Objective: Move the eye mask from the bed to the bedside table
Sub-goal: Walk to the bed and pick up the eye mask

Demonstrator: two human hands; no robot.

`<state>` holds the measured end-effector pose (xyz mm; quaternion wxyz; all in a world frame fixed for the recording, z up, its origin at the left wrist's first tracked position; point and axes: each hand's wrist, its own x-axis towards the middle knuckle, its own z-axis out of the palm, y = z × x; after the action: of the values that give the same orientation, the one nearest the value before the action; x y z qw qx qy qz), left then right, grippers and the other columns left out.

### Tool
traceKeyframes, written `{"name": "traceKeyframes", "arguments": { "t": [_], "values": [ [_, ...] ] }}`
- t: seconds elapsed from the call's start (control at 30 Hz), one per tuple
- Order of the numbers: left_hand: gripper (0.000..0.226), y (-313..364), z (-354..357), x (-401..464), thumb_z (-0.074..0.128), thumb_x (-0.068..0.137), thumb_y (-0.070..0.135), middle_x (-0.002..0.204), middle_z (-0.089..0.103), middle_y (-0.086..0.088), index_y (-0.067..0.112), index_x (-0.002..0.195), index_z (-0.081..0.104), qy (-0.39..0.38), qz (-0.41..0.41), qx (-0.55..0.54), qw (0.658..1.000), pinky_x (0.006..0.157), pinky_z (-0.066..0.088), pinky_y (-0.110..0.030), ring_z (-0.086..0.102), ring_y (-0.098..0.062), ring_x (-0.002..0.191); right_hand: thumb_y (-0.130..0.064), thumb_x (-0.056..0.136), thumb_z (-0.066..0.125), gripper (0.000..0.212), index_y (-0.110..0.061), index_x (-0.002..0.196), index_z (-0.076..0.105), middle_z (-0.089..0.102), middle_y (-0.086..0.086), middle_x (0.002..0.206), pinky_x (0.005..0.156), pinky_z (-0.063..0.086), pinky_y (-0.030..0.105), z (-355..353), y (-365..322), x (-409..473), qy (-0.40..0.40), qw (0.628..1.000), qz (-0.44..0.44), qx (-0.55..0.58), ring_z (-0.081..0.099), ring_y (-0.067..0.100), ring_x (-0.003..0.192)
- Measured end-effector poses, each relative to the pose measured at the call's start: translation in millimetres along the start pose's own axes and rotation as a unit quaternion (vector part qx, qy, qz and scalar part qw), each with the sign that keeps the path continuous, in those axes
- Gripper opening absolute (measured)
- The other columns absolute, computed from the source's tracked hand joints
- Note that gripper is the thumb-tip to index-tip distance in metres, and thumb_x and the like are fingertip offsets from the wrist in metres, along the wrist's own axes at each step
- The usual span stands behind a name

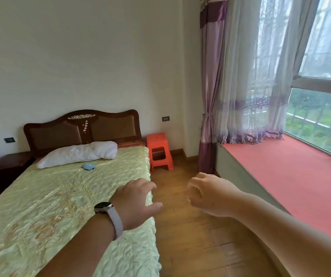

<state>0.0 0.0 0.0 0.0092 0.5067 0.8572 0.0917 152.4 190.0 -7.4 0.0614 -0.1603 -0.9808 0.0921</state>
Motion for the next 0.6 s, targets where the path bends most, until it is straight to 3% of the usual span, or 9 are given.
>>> {"name": "traceKeyframes", "arguments": {
  "t": [0.33,0.6],
  "values": [
    [0.058,61.4,8.3,61.8,0.048,0.084,0.062,0.136,0.05,0.011,0.031,0.133,0.047,-0.005,0.019,0.041,0.999,0.103,0.036,-0.036,0.044,-0.013,0.124,-0.054,0.085,0.047,0.044,-0.034,0.123,0.051,0.049,-0.008,0.127,0.069,0.037,0.029,-13.4,85.7,-9.3,0.013,1.0,0.004,0.004,0.049,0.016,0.107],
    [0.058,47.3,27.8,121.3,0.047,0.084,0.062,0.137,0.049,0.013,0.031,0.134,0.048,-0.023,0.006,0.02,1.0,0.104,0.036,-0.036,0.043,-0.012,0.126,-0.055,0.085,0.046,0.046,-0.033,0.125,0.049,0.048,-0.008,0.126,0.068,0.036,0.029,-1.3,118.4,36.6,-0.012,1.0,0.001,0.012,0.048,0.013,0.102]
  ]
}}
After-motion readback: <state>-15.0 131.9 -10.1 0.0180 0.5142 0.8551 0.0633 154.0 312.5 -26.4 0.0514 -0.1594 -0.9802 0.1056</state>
